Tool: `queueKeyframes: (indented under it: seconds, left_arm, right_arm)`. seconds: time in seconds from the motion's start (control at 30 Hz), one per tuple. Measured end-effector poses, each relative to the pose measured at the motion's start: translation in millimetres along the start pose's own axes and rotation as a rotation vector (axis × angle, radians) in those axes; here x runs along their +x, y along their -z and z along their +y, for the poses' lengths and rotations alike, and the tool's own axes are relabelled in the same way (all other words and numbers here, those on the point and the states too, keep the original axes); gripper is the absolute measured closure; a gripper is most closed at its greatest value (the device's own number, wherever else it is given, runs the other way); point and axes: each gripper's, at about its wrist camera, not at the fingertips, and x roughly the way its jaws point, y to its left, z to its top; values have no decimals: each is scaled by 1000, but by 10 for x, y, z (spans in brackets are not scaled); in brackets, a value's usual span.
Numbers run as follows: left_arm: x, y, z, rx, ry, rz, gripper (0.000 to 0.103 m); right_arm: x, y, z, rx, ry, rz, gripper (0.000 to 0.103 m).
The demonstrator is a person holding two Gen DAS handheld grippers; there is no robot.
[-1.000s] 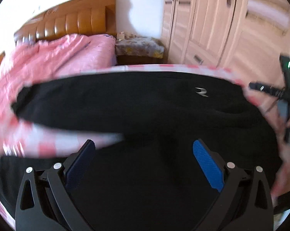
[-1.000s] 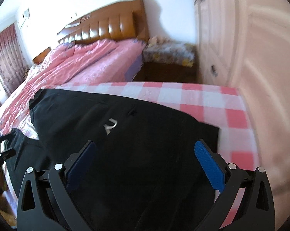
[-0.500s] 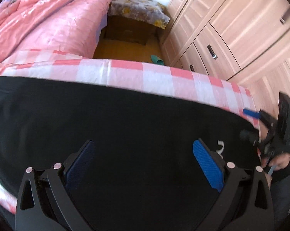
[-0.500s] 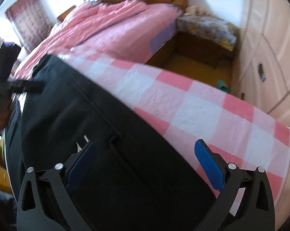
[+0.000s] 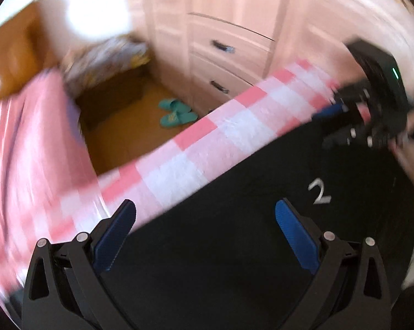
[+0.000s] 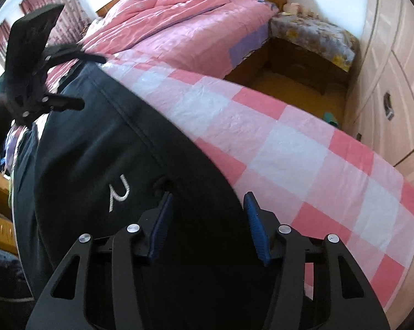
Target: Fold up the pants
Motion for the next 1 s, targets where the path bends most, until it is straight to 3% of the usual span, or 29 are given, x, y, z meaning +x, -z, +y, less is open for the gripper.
queueKeyframes:
  seconds: [0.1,0.17,0.2,0.37,0.6,0.67,0.7,0.73,0.83,1.0]
  left_arm:
    - [37,17,-36,153,23,31,2]
    - [95,23,-84,237,48,58,2]
    - [140,23,-118,280,55,73,2]
    - [299,59,-188,398,156,145,8]
    - [359,59,8,383,276,163,11]
    - [405,115,47,350,324,203,39]
    - [411,179,58,332,351,220,65]
    - [385,215,54,322,352,215,78]
    - [96,352,-78,348,240,127,87]
    - [-819,645,-674,423,-80,-52,89]
  right_arm:
    - [0,25,61,-23,-18,-5,58]
    - [-52,49,121,-45,25,-18,85]
    - [-100,71,148,-51,50,-33,92]
    - [-558,321,615,-139,173,-175,93]
    - [-890,631,1176,-182,260,-284,93]
    - [-886,674,1224,-175,276,-300,93]
    - [-882,691,1220,-162,293,-307,93]
    - [-859,688,1209,-147,297,-308,93]
    - [-865,687,1221,-117,329,-320,93]
    - [-1232,860,1532,-139,350,-397,93]
